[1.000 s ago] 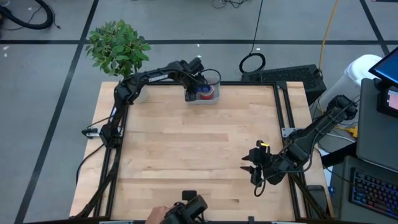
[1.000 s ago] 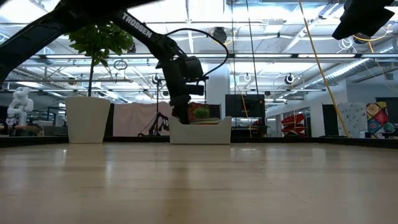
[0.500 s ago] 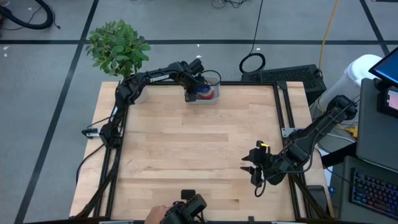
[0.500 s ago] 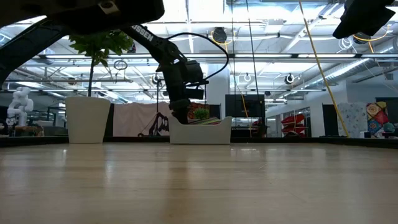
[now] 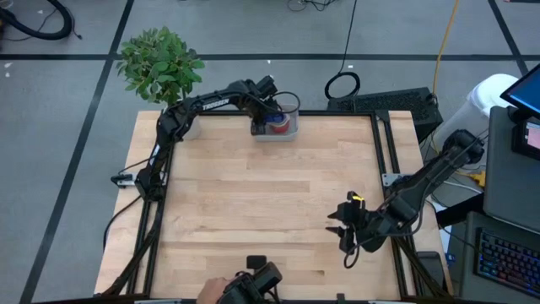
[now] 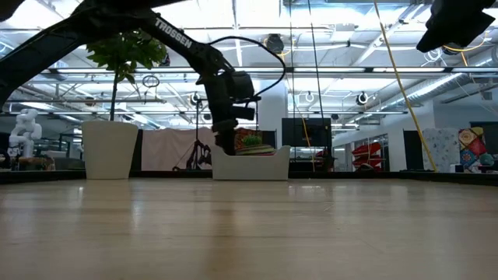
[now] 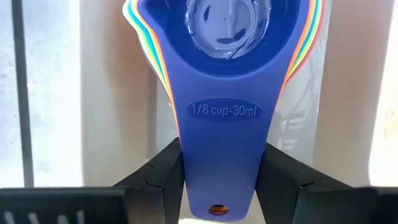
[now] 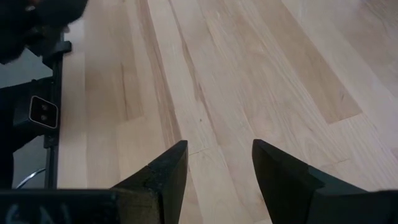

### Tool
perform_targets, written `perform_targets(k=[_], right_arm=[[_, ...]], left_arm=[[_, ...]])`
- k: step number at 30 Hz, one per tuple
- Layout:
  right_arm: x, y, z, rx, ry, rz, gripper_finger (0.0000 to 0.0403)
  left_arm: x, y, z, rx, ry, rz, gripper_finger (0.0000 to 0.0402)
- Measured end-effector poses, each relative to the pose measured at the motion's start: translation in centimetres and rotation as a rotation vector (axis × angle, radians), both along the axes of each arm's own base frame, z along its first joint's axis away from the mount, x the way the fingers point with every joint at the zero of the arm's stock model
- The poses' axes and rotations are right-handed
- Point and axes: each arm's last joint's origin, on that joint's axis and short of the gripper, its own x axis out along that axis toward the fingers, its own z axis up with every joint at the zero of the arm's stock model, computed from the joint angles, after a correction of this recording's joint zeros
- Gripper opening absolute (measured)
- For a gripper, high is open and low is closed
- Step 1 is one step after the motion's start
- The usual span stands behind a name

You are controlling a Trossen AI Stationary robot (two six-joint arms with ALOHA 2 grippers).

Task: Nest measuring cups in basket
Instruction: Put the nested measuring cups into the gray bin

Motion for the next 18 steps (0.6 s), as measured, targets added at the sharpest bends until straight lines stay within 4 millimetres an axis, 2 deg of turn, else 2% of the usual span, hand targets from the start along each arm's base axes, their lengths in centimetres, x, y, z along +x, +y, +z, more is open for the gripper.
perform_targets(k=[7, 18], right_arm=[[0.38, 0.35, -0.74, -0.017, 0.028, 0.003, 0.0171], [0.43, 0.41, -0.76, -0.013, 0.028, 0.005, 0.0171]], left_arm=[[0.04, -0.02, 0.38, -0.003, 0.000, -0.001, 0.0154], [-0.09, -0.11, 0.35, -0.012, 0.016, 0.001, 0.0154]])
